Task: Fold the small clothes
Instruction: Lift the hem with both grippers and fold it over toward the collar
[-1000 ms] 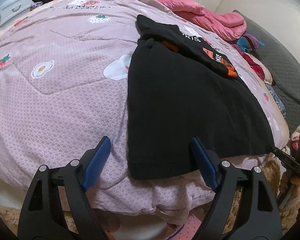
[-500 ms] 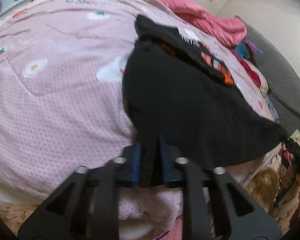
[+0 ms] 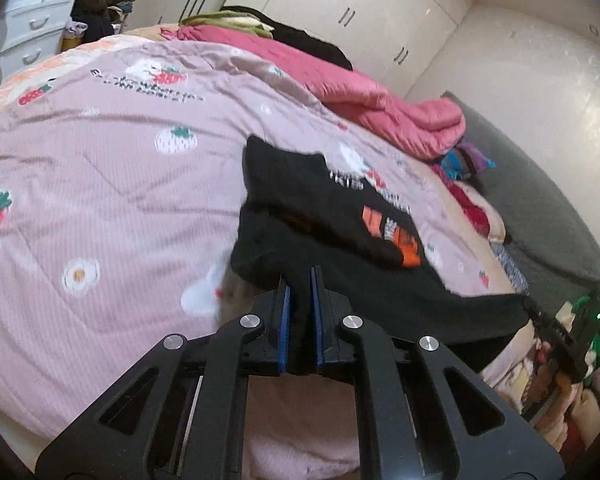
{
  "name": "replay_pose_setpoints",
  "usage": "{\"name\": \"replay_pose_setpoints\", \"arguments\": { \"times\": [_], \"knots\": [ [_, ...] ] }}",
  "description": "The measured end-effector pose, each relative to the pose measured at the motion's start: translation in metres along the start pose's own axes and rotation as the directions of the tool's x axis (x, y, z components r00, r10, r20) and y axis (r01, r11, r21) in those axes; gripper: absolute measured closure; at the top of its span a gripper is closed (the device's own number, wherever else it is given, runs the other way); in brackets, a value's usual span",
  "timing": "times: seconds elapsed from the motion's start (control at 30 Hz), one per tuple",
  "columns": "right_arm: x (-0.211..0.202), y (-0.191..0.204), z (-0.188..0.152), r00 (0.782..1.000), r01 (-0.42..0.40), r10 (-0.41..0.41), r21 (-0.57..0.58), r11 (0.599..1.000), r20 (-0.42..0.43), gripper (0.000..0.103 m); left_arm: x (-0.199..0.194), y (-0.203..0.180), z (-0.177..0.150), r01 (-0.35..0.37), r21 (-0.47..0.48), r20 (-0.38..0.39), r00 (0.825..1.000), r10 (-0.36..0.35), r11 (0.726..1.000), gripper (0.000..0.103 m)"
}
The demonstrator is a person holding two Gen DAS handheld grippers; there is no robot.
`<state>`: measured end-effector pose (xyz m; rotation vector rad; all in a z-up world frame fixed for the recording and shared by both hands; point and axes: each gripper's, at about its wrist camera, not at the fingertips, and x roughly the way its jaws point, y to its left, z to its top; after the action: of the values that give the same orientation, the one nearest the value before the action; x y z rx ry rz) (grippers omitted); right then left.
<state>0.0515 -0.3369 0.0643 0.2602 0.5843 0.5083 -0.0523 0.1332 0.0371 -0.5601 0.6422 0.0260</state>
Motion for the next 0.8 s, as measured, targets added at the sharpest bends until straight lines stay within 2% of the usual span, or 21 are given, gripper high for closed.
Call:
{"name": "replay_pose_setpoints", "arguments": {
  "times": [0.37,0.8],
  "knots": [
    [0.032,0.003,0.044,0.998,0.025,-0.030,0.067,0.997,0.063,0.094,0.014,-0.006,0.051,0.014,-0.032,0.067,0.998,-0.012,0.999,0.100],
    [0.073,-0.007,0.100,0.994,-0.008,-0.012,0.187,0.982,0.107,0.094,0.052,0.003,0.114,0.040,-0.123,0.109,0.994,-0.026,0.992,0.100]
  ]
}}
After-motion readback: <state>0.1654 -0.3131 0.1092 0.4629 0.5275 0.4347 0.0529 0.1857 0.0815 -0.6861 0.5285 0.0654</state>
